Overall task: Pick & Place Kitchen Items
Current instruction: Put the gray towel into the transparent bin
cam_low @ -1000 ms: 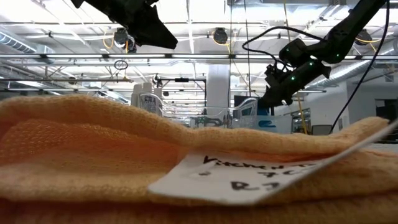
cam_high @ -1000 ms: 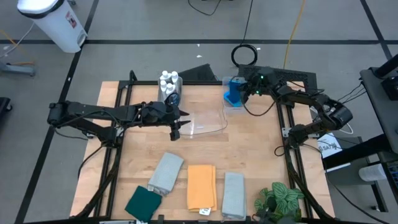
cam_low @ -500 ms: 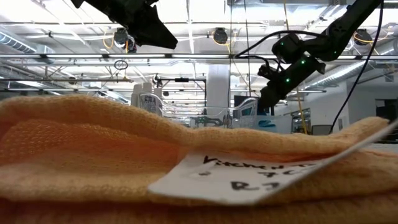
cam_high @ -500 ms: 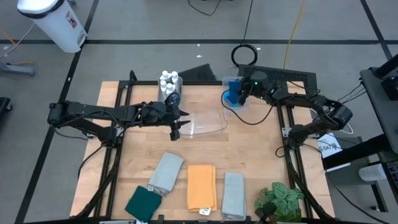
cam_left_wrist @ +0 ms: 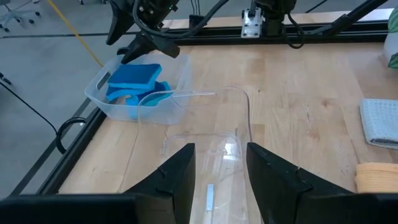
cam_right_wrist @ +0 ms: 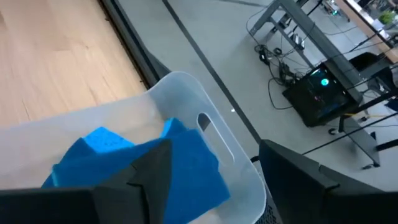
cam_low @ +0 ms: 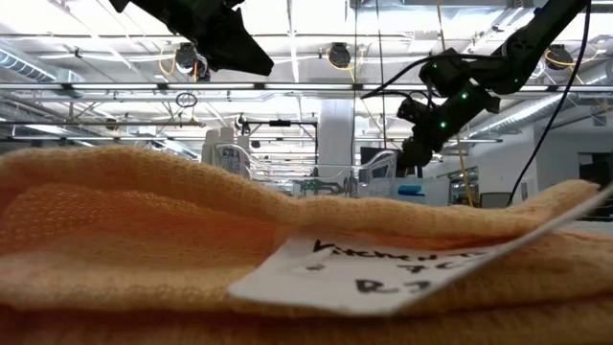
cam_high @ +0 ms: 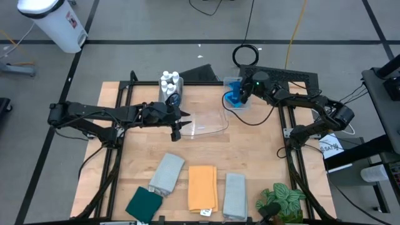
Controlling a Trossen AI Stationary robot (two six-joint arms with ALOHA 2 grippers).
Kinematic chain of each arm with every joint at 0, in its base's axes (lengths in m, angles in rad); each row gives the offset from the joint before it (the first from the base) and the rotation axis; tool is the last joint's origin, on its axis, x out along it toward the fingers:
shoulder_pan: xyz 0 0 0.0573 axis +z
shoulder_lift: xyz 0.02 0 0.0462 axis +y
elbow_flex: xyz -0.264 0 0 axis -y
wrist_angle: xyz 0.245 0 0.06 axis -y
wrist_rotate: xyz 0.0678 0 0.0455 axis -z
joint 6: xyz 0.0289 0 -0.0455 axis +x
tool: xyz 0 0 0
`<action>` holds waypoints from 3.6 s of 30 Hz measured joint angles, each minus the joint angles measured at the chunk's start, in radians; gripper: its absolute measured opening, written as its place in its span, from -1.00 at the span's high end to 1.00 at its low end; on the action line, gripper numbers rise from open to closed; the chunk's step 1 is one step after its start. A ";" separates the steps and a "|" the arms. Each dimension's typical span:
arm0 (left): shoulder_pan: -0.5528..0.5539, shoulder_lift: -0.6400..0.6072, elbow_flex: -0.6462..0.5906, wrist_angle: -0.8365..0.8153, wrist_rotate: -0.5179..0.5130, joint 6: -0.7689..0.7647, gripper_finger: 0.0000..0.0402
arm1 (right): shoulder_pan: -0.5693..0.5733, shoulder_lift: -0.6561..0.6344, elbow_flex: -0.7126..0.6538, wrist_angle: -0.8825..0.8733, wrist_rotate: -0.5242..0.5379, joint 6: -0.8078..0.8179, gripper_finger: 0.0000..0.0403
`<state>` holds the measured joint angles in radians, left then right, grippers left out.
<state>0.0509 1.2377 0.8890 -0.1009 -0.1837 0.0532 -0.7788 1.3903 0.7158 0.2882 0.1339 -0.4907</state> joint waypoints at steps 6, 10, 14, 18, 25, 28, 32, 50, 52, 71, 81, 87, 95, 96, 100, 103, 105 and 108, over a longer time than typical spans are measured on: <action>0.000 0.000 0.000 0.000 0.000 -0.004 0.27 | 0.020 0.000 0.000 0.045 -0.005 0.070 -0.08; 0.000 0.000 0.000 0.000 0.000 -0.005 0.27 | 0.050 0.000 0.000 0.060 -0.013 0.141 -0.06; 0.000 0.000 0.000 0.000 0.001 -0.007 0.27 | 0.086 -0.005 0.000 0.060 -0.139 0.201 -0.05; 0.000 0.000 0.000 0.000 0.001 -0.023 0.27 | 0.140 -0.006 0.000 0.059 -0.264 0.270 -0.05; 0.001 0.000 0.001 -0.068 0.124 -0.171 0.27 | 0.265 -0.009 0.000 0.055 -0.401 0.296 -0.04; -0.014 0.000 0.001 -0.141 0.233 -0.222 0.26 | 0.316 -0.016 0.000 0.045 -0.400 0.282 -0.04; -0.074 0.006 0.001 -0.260 0.232 -0.294 0.18 | 0.369 -0.041 -0.001 0.030 -0.400 0.266 -0.04; -0.231 0.022 0.001 0.007 0.121 -0.174 -0.11 | 0.458 -0.196 0.000 0.145 -0.398 0.340 -0.04; -0.226 0.022 0.001 0.063 0.121 -0.152 -0.10 | 0.450 -0.232 0.000 0.165 -0.399 0.379 -0.04; -0.208 0.022 0.001 0.235 -0.065 -0.269 -0.09 | 0.432 -0.432 -0.262 0.472 -0.339 0.359 -0.04; -0.208 0.022 0.001 0.237 -0.198 -0.384 -0.10 | 0.451 -0.621 -0.403 0.436 -0.314 0.478 -0.04; -0.208 0.022 0.001 0.238 -0.255 -0.451 -0.07 | 0.487 -0.722 -0.468 0.426 -0.314 0.523 -0.04; -0.208 0.022 0.001 0.241 -0.384 -0.599 -0.07 | 0.577 -0.851 -0.549 0.426 -0.320 0.578 -0.04; -0.208 0.022 0.001 0.241 -0.394 -0.616 -0.07 | 0.587 -0.865 -0.555 0.425 -0.320 0.580 -0.04; -0.208 0.021 0.001 0.241 -0.401 -0.660 -0.07 | 0.614 -0.905 -0.573 0.425 -0.318 0.580 -0.04; -0.208 0.021 0.001 0.241 -0.401 -0.675 -0.07 | 0.624 -0.913 -0.573 0.420 -0.318 0.580 -0.04; -0.208 0.021 0.001 0.241 -0.401 -0.682 -0.07 | 0.627 -0.913 -0.573 0.415 -0.318 0.582 -0.04; -0.208 0.021 0.001 0.241 -0.401 -0.673 -0.07 | 0.627 -0.912 -0.573 0.404 -0.318 0.587 -0.04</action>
<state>-0.1566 1.2591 0.8898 0.1402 -0.5842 -0.6195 -0.1520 0.4778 0.1429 0.6919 -0.1844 0.0961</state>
